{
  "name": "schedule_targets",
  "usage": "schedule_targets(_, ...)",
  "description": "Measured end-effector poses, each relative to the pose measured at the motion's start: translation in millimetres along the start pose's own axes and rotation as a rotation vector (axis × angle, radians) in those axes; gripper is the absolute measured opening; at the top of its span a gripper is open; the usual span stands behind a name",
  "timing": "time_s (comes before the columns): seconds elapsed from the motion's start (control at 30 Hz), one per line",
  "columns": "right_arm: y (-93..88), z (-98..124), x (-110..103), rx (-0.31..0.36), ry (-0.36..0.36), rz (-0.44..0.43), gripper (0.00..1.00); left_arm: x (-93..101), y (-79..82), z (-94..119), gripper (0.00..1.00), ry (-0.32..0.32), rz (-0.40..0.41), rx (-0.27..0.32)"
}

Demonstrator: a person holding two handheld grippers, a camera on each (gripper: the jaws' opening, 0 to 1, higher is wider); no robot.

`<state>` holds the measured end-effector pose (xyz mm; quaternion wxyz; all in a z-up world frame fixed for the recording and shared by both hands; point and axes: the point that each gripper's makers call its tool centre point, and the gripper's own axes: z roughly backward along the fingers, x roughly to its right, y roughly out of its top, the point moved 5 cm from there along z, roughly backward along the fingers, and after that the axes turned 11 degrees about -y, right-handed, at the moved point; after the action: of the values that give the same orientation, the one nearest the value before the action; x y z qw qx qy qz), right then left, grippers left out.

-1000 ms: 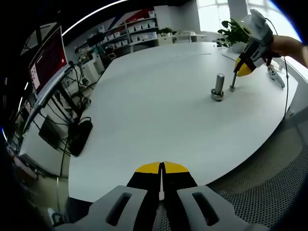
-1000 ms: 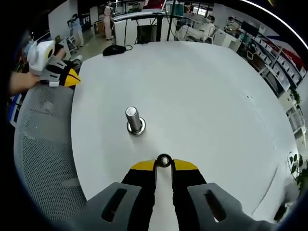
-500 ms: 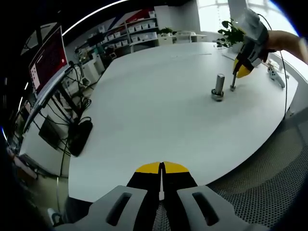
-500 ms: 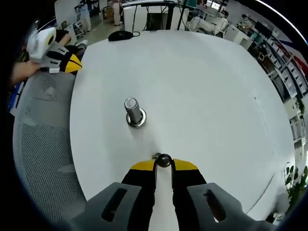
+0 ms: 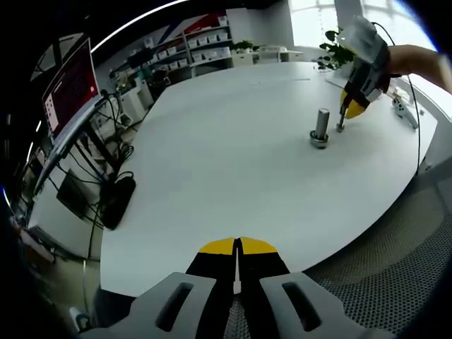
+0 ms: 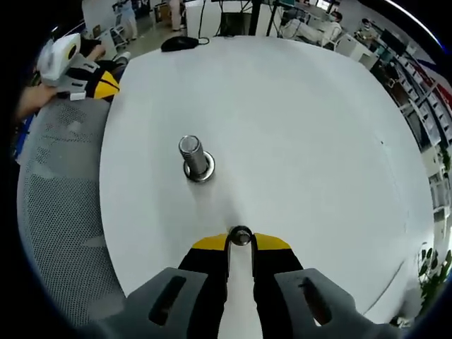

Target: Place the washer onto the threaded stud by aligning its center hole with the stud, sliding it down to the base, and recovering from edge contact or off-axis alignment until the washer reaches the visible bottom stop.

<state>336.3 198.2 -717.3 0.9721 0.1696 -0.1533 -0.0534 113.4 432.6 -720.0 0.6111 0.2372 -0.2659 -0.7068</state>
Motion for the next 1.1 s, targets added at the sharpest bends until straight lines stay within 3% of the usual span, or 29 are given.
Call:
schedule_targets(0.93, -4.3, -18.2, -3.5, -0.039, 0.042, 0.008, 0.13, -0.2, -0.6, -0.5, 0.00, 0.001, 0.000, -0.002)
schedule_targets(1.1, -8.6, -15.6, -8.1, -0.031, 0.076, 0.065, 0.15, -0.2, -0.6, -0.6, 0.00, 0.000, 0.001, -0.001)
